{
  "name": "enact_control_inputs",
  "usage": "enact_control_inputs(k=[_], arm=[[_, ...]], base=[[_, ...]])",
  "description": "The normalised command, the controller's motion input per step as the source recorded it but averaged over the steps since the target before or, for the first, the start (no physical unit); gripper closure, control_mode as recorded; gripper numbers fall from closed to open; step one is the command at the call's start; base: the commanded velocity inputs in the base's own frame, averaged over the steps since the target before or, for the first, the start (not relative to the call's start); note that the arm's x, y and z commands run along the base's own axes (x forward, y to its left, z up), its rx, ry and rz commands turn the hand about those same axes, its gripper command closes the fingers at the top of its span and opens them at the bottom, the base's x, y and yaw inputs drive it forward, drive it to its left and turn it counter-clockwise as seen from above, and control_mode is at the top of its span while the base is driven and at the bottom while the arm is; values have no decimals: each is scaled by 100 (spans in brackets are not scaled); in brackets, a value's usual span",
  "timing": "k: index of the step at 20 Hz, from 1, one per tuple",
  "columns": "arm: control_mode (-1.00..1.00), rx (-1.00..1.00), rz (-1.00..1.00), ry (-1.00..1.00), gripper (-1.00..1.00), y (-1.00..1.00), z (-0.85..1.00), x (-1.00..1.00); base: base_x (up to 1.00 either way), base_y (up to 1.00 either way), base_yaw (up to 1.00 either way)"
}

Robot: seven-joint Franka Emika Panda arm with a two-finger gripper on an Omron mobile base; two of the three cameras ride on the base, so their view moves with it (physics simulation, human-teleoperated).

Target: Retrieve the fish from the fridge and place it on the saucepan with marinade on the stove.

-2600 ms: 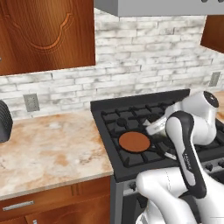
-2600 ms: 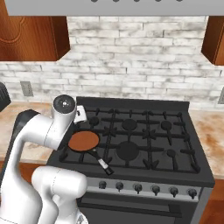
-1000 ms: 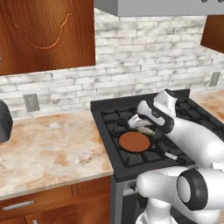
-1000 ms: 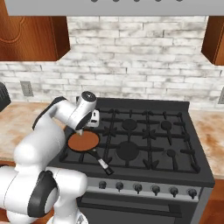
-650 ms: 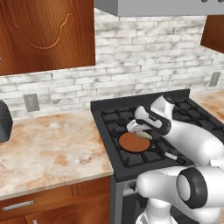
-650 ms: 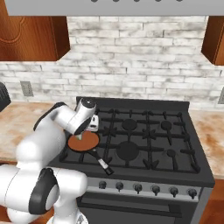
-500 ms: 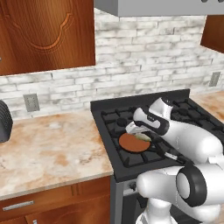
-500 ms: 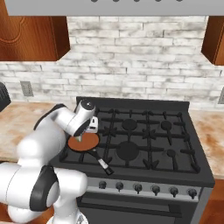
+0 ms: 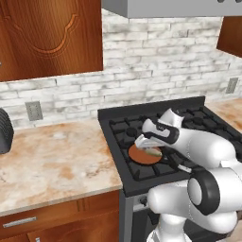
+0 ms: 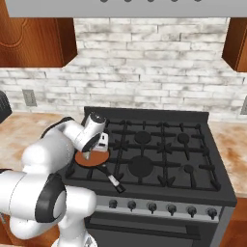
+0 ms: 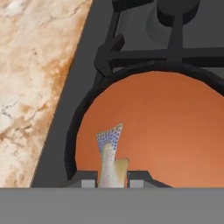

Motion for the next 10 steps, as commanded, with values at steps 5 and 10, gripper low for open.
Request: enact_control_inputs(k=[5,10], arm=[[-100,0,-2,7,100,0,-11,4],[-100,0,-1,1,100,0,-4,17]], base=[[0,0,0],[0,0,0]])
